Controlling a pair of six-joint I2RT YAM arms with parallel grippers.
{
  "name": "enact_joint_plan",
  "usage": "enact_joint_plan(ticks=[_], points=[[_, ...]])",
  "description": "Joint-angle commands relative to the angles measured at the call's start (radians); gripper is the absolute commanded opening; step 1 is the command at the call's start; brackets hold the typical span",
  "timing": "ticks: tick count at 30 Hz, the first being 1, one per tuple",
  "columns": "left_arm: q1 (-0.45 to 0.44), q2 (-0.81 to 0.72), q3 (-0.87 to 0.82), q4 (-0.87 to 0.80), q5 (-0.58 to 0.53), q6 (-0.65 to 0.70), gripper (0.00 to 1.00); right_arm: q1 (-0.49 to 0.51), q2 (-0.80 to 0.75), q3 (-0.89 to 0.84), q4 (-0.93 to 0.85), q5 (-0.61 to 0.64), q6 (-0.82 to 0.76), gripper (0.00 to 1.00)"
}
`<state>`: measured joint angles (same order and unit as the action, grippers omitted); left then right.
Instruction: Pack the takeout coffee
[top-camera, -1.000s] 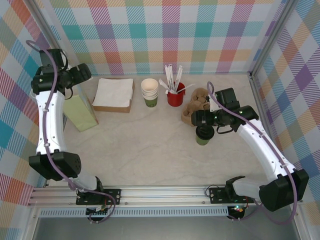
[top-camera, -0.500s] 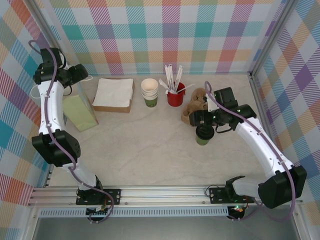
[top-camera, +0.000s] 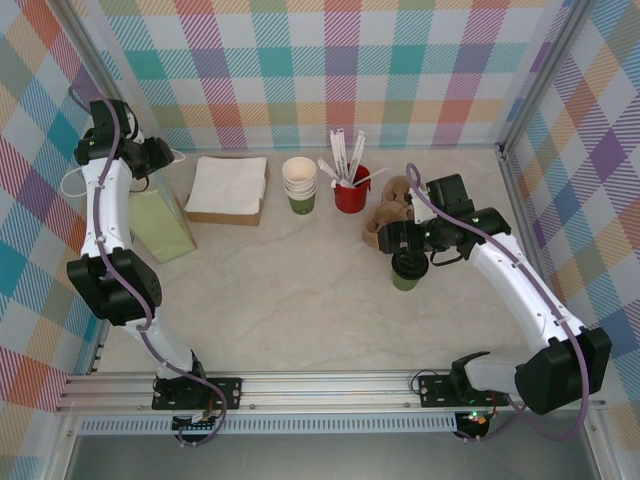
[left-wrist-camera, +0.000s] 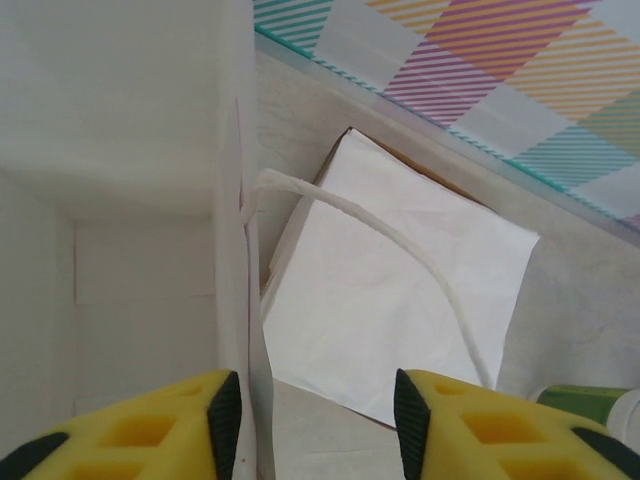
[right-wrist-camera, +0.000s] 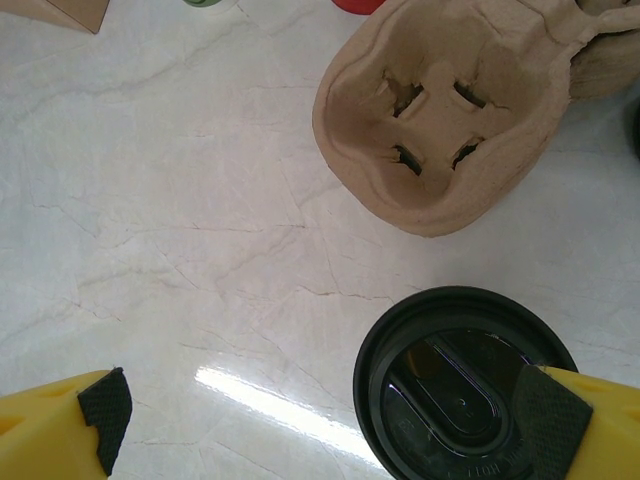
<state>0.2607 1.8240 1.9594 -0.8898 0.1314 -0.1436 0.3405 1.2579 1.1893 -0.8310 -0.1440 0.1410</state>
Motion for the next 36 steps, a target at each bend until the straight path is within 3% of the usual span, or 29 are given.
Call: enact_joint_plan(ticks=[1,7,15,36], points=[[0.02,0.003,-0.009,-0.02,0.006,0.014,0.35,-0.004,0.007,-0.004,-0.001,-0.021,-0.012,1.0],[0.021,-0.005,-0.012,-0.035,-0.022,0.043,0.16,-0.005,0.009,-0.008,0.001,-0.022,-0.012,1.0],[0.02,-0.025,-0.019,-0.055,-0.054,0.078,0.0,-0.005,0.011,-0.011,0.001,-0.017,-0.008,1.0],[-0.005,-0.228,-0.102,-0.139,-0.173,0.125,0.0,-0.005,-0.003,-0.023,-0.016,0.041,0.038,1.0]])
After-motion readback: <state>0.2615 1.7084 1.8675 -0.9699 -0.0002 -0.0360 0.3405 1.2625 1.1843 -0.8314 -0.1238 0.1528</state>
